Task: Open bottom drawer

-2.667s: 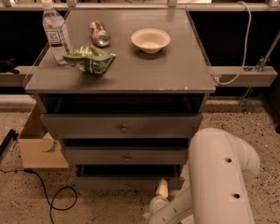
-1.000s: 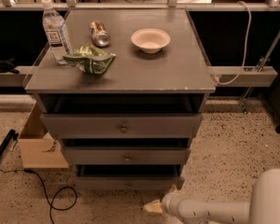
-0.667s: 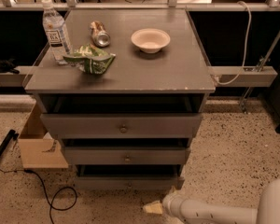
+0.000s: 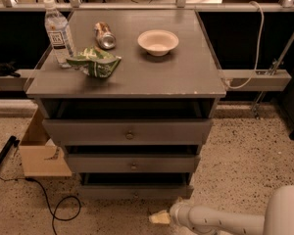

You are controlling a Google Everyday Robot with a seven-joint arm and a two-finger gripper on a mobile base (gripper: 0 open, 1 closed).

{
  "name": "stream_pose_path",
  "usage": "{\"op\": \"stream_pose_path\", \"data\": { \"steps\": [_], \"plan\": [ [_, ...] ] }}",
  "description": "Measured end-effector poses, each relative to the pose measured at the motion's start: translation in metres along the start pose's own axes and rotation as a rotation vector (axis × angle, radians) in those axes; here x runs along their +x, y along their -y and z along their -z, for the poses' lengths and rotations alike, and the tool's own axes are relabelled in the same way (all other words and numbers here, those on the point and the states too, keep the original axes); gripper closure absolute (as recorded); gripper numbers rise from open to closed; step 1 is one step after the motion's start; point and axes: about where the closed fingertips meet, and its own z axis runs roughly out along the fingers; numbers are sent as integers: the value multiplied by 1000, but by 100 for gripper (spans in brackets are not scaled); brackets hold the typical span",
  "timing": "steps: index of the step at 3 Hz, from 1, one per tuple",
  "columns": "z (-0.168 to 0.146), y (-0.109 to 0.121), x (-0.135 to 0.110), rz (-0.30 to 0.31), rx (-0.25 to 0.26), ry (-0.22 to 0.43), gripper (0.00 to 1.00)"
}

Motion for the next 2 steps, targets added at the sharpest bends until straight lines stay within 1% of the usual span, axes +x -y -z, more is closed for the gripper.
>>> {"op": "stream_pose_path", "data": {
  "steps": [1, 2],
  "plan": [
    [-7, -2, 5, -31, -31, -20, 0],
    [-7, -3, 2, -24, -25, -22, 0]
  ]
}}
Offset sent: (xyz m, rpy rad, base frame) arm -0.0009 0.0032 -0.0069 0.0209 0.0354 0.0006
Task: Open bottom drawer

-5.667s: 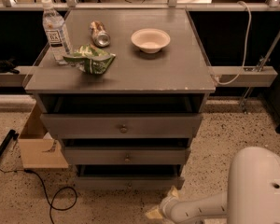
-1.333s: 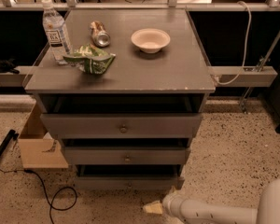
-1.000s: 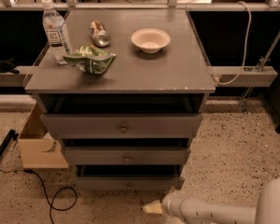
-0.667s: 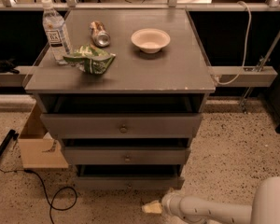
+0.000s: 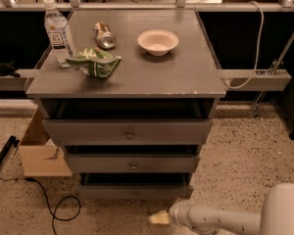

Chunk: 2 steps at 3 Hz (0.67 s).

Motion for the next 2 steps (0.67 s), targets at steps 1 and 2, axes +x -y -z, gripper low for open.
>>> {"op": "stream_pose_path", "data": {
  "steps": [1, 2],
  "plan": [
    [4, -6, -21, 64, 51, -15, 0],
    [7, -22, -40, 231, 113, -57, 0]
  ]
}}
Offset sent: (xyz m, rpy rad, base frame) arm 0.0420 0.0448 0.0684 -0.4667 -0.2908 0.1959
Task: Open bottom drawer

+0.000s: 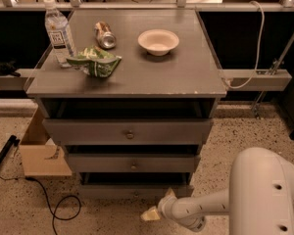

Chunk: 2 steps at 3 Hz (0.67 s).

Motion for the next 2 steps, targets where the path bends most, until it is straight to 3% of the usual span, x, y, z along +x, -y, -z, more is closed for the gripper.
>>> {"op": "stream_pose_path", "data": {
  "steps": [1, 2],
  "plan": [
    [-5, -2, -13, 39, 45, 16, 0],
    [-5, -1, -13, 38, 46, 16, 0]
  ]
}}
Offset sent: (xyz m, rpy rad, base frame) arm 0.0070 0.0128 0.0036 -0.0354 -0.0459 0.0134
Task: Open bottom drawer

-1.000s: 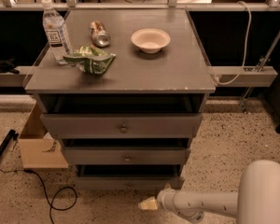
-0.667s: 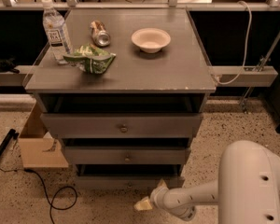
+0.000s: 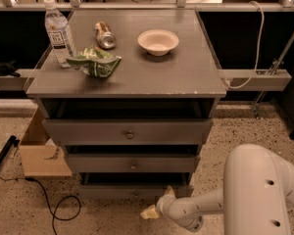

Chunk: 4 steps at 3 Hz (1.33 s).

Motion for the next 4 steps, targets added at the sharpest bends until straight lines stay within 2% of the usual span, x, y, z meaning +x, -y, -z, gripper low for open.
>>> {"op": "stream_pose_path", "data": {
  "steps": [1, 2, 4],
  "plan": [
    [-2, -3, 1, 24, 18, -5, 0],
    [-24, 6, -13, 92, 62, -16, 0],
    [-30, 3, -14, 112, 66, -31, 0]
  ]
}}
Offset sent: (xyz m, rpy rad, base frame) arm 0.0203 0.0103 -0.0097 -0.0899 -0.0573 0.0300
